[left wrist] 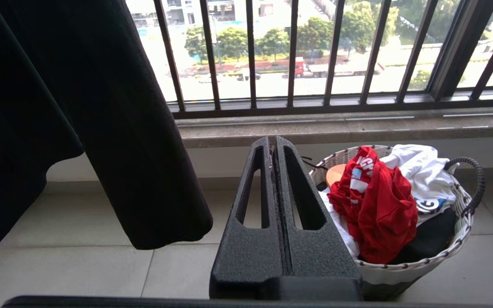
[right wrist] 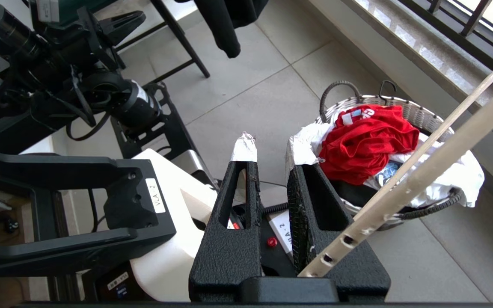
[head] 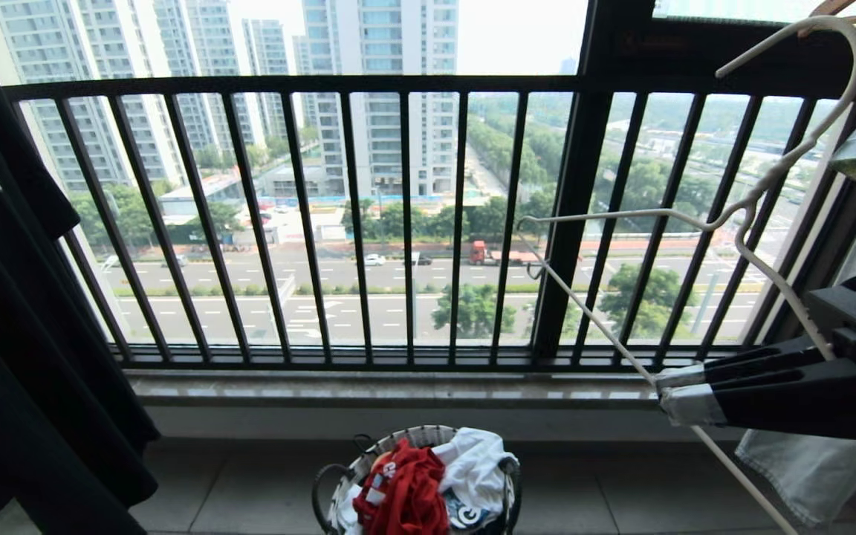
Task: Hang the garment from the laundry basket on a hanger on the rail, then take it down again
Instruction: Pick up clothes from the basket
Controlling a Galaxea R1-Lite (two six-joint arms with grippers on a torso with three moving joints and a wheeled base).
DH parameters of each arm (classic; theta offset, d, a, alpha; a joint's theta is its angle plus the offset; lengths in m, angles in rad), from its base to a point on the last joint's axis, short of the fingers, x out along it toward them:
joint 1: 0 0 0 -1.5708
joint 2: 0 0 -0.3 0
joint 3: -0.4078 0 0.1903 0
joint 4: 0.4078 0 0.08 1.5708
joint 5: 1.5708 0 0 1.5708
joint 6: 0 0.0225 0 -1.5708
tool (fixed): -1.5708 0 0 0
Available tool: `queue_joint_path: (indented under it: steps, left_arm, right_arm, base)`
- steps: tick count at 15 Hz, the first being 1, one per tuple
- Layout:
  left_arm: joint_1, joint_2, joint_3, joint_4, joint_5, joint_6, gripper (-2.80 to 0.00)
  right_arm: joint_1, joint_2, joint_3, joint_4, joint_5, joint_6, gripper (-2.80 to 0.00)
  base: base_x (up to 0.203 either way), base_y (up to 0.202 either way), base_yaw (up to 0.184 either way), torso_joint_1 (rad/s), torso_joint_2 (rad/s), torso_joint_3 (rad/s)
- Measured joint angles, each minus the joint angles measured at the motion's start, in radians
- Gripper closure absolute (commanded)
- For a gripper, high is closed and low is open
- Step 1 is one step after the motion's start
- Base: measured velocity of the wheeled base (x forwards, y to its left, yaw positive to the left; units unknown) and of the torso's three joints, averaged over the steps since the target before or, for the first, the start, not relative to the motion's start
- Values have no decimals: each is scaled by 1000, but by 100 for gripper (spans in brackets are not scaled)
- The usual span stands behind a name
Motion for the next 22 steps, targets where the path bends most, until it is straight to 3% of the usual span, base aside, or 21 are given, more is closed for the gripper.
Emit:
queue_joint_path:
  steps: [10, 22]
  left_arm:
    - [0, 0, 0, 1, 0, 0, 0]
    - [0, 0, 0, 0, 0, 0, 0]
  right_arm:
    - [0, -28, 14, -5, 4, -19, 0]
    - [0, -44, 19, -8, 7, -19, 0]
  base:
    - [0, 0, 0, -86, 424, 334]
    - [0, 0, 0, -2, 22, 19]
